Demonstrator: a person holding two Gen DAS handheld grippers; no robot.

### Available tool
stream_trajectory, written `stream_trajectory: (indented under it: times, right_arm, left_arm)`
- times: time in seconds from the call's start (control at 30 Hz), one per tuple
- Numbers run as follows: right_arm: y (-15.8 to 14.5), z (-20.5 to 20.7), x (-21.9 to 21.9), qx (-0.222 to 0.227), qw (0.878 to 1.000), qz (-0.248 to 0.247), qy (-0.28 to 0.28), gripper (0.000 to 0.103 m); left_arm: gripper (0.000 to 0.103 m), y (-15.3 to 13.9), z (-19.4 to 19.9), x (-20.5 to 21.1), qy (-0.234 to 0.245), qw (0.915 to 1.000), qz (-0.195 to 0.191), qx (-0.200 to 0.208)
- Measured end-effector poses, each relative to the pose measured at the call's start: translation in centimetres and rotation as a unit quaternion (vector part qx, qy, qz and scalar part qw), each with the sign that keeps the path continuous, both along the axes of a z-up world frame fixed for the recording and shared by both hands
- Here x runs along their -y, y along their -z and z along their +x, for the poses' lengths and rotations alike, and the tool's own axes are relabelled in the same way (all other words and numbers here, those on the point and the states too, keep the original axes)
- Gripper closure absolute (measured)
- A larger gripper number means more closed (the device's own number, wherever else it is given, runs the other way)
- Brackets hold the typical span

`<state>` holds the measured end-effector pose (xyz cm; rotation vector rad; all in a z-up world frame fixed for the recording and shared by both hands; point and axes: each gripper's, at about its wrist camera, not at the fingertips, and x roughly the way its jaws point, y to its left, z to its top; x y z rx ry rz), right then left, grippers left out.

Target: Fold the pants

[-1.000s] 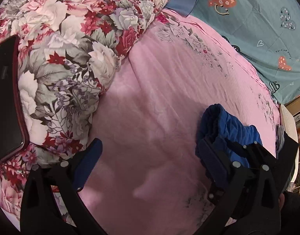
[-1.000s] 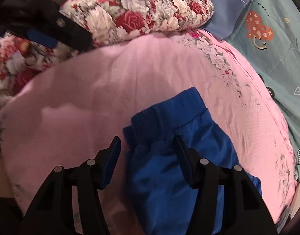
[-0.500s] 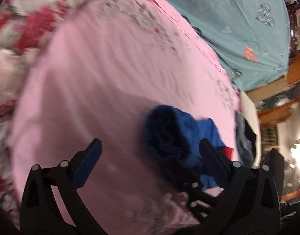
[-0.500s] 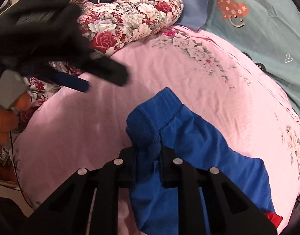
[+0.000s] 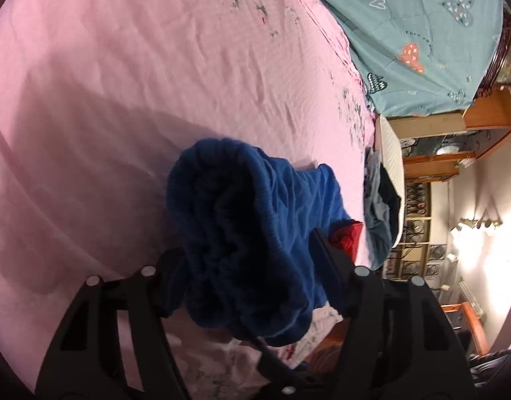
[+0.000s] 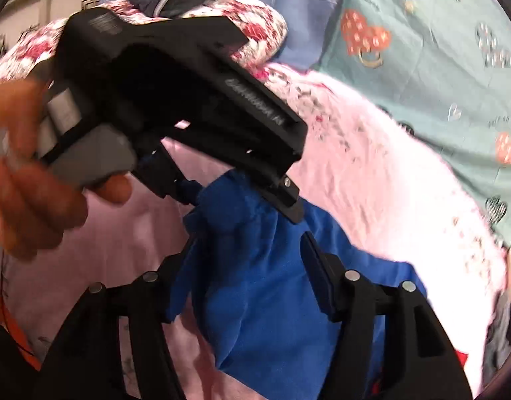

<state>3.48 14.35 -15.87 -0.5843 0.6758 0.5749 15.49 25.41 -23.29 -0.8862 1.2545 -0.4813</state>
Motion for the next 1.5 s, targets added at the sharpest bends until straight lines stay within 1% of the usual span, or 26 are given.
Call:
stream_trajectory:
  times: [0.13, 0.17, 0.23, 0.27, 0.3, 0.33, 0.43, 0.5, 0.57, 0.7, 0.73, 0.83, 0.93, 1.0, 1.1, 1.17, 1.23, 1.3, 1.37, 1.4, 1.47, 1.5]
  right_arm:
    - [1.8, -0.3, -1.7, 0.014, 0.999, -0.034, 0.008, 0.042]
    - [2.2, -0.3, -2.1, 0.023, 0.999, -0.043, 0.014, 0.042]
    - [2.1, 0.0, -2.0, 0.025, 0.999, -0.026, 0.02, 0.042]
    - [2.0, 0.2, -2.0, 0.022, 0.999, -0.025, 0.025, 0.046]
    - [1.8, 0.4, -1.7, 0.015, 0.999, -0.02, 0.024, 0.057]
    - [1.6, 0.5, -1.3, 0.01, 1.0, -0.013, 0.021, 0.064]
    - [0.9, 0.0, -0.2, 0.016, 1.0, -0.01, 0.012, 0.072]
    - [-0.3, -0.2, 1.1, 0.017, 1.0, 0.008, 0.019, 0.074]
    - [-2.2, -0.5, 3.5, 0.023, 0.998, 0.038, 0.038, 0.074]
    - [-6.2, -1.4, 9.0, 0.046, 0.991, 0.097, 0.08, 0.074]
    - [-7.1, -1.7, 10.6, 0.051, 0.988, 0.11, 0.095, 0.074]
    - [-9.2, -2.7, 15.9, 0.062, 0.976, 0.146, 0.146, 0.074]
    - [-9.9, -3.6, 21.1, 0.065, 0.962, 0.173, 0.202, 0.074]
    - [-9.5, -4.3, 23.9, 0.063, 0.953, 0.178, 0.236, 0.074]
    - [-7.4, -4.1, 28.9, 0.029, 0.935, 0.203, 0.288, 0.074]
    - [-4.8, -3.9, 31.1, -0.004, 0.924, 0.215, 0.315, 0.074]
    - [-2.9, -3.6, 32.5, -0.035, 0.915, 0.23, 0.331, 0.074]
    - [-1.4, -3.4, 34.0, -0.063, 0.904, 0.244, 0.345, 0.074]
    - [0.2, -3.0, 35.2, -0.092, 0.889, 0.269, 0.359, 0.074]
    - [0.6, -3.1, 35.6, -0.103, 0.883, 0.282, 0.361, 0.073]
    - [1.0, -2.5, 36.5, -0.129, 0.872, 0.306, 0.361, 0.067]
    - [0.9, -1.9, 36.9, -0.135, 0.868, 0.309, 0.364, 0.056]
  left_arm:
    - [0.038, -0.7, -0.1, -0.2, -0.01, 0.9993, -0.035, -0.002]
    - [0.038, -0.9, -0.1, -0.2, -0.01, 0.9993, -0.036, -0.001]
    - [0.039, -1.1, 0.0, -0.2, -0.008, 0.9998, -0.015, -0.004]
    - [0.039, -1.0, -0.1, -0.1, -0.009, 0.9998, -0.012, -0.01]
    - [0.039, -1.1, -0.1, 0.0, -0.008, 0.9999, -0.008, -0.011]
    - [0.039, -1.4, -0.2, 0.2, -0.005, 0.9999, 0.006, -0.008]
    - [0.039, -2.0, -0.2, 1.0, -0.006, 0.9998, 0.015, -0.01]
    - [0.039, -3.0, -0.2, 1.8, -0.003, 0.9999, 0.014, -0.002]
    - [0.039, -4.6, -0.4, 3.0, 0.004, 0.9998, 0.01, 0.018]
    - [0.039, -9.4, -0.4, 7.0, 0.034, 0.997, -0.005, 0.07]
    - [0.039, -10.8, -0.2, 8.7, 0.049, 0.9951, -0.008, 0.086]
    - [0.039, -13.6, 0.2, 13.9, 0.097, 0.9883, -0.011, 0.117]
    - [0.039, -14.8, 0.8, 19.9, 0.149, 0.9796, -0.013, 0.134]
    - [0.039, -14.5, 1.3, 23.9, 0.178, 0.9748, -0.012, 0.134]
    - [0.038, -12.4, 2.0, 29.4, 0.214, 0.9699, 0.003, 0.117]
    - [0.038, -10.5, 2.4, 32.7, 0.231, 0.9675, 0.027, 0.1]
    - [0.038, -8.7, 2.4, 35.3, 0.249, 0.9627, 0.066, 0.084]
    - [0.039, -7.7, 2.1, 36.8, 0.263, 0.9575, 0.091, 0.077]
    - [0.038, -7.9, 1.6, 37.4, 0.272, 0.9533, 0.103, 0.082]
    - [0.038, -8.2, 1.6, 37.5, 0.275, 0.951, 0.11, 0.089]
    - [0.035, -9.6, 1.1, 37.0, 0.276, 0.9451, 0.131, 0.116]
    - [0.034, -10.3, 1.0, 36.7, 0.274, 0.9436, 0.138, 0.124]
